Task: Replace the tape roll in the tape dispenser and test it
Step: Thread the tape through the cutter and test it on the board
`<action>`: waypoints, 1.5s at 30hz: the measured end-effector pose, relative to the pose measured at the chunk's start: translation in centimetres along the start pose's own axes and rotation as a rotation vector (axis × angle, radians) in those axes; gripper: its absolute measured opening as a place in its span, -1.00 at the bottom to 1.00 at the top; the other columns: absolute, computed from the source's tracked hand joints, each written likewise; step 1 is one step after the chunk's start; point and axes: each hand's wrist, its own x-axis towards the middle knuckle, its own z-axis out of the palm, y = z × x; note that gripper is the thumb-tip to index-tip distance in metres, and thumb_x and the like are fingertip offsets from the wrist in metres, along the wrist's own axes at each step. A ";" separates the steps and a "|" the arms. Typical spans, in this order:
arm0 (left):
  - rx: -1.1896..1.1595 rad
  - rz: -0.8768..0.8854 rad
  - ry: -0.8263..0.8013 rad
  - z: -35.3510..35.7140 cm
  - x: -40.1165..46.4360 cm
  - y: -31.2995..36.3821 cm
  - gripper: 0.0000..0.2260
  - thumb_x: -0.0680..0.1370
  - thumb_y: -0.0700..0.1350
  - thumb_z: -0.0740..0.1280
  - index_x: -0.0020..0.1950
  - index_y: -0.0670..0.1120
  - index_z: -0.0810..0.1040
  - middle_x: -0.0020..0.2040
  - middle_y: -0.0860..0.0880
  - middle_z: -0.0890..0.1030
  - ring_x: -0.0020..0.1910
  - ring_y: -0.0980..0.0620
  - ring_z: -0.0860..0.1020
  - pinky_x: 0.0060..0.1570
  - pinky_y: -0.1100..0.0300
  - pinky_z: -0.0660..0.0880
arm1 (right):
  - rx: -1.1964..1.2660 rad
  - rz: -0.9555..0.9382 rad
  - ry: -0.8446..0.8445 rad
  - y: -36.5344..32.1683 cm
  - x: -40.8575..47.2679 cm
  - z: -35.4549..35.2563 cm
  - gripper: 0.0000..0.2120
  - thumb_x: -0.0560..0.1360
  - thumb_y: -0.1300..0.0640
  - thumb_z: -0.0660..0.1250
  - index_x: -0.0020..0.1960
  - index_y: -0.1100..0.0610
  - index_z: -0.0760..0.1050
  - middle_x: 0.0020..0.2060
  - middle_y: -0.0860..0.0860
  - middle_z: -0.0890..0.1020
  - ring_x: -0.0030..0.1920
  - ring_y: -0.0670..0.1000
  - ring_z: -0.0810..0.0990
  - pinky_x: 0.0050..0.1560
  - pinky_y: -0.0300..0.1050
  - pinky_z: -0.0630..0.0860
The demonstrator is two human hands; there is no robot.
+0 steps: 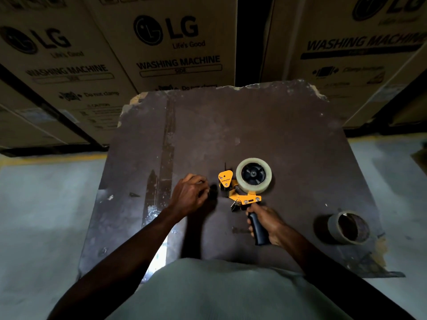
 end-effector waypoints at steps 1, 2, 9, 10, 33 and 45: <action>-0.014 0.008 0.001 0.1 -0.4 0.2 -0.84 0.47 -0.02 0.28 -0.11 -0.01 0.64 0.00 0.04 0.65 -0.07 -0.08 0.55 -0.14 0.13 0.51 | -0.006 -0.001 0.004 0.0 -0.1 -0.1 -0.82 0.52 0.11 0.30 -0.23 0.14 0.51 -0.44 0.07 0.54 -0.49 0.04 0.47 -0.46 -0.19 0.43; -0.035 0.015 0.004 0.2 -1.0 0.3 -0.85 0.47 -0.02 0.29 -0.10 -0.01 0.64 0.00 0.04 0.65 -0.07 -0.09 0.55 -0.12 0.11 0.52 | -0.011 -0.003 0.008 -0.1 -0.1 -0.1 -0.80 0.54 0.10 0.29 -0.23 0.13 0.50 -0.44 0.07 0.53 -0.50 0.04 0.46 -0.47 -0.19 0.42; -0.076 0.002 0.054 0.9 -3.9 0.1 -0.85 0.47 -0.01 0.32 -0.09 -0.01 0.65 0.01 0.05 0.66 -0.06 -0.07 0.57 -0.11 0.04 0.51 | -0.073 0.008 -0.008 0.6 -0.3 0.1 -0.75 0.59 0.05 0.25 -0.22 0.12 0.51 -0.45 0.07 0.53 -0.52 0.04 0.45 -0.49 -0.21 0.40; -0.063 -0.013 0.056 0.8 -3.6 -0.1 -0.85 0.46 -0.01 0.31 -0.09 -0.01 0.65 0.01 0.05 0.66 -0.06 -0.08 0.57 -0.11 0.04 0.51 | -0.085 0.003 -0.012 0.5 -0.3 0.2 -0.75 0.59 0.04 0.24 -0.21 0.12 0.51 -0.45 0.08 0.53 -0.52 0.04 0.45 -0.49 -0.20 0.40; -0.493 -0.491 -0.130 1.4 2.8 -3.2 -0.85 0.48 0.05 0.29 -0.20 0.01 0.54 -0.43 -0.03 0.59 -0.43 0.04 0.55 -0.33 0.06 0.58 | -0.155 0.001 -0.021 0.8 -1.3 -0.9 -0.85 0.55 0.10 0.26 -0.17 0.11 0.48 -0.48 0.05 0.50 -0.53 0.03 0.42 -0.48 -0.23 0.37; -1.077 -0.994 -0.173 0.3 6.7 1.4 -0.84 0.58 -0.13 0.31 0.07 -0.21 0.49 -0.25 -0.22 0.67 -0.43 -0.05 0.65 -0.43 0.19 0.59 | -0.163 0.005 -0.030 0.5 -1.4 -1.1 -0.83 0.56 0.10 0.24 -0.19 0.11 0.48 -0.48 0.06 0.51 -0.53 0.03 0.43 -0.47 -0.21 0.37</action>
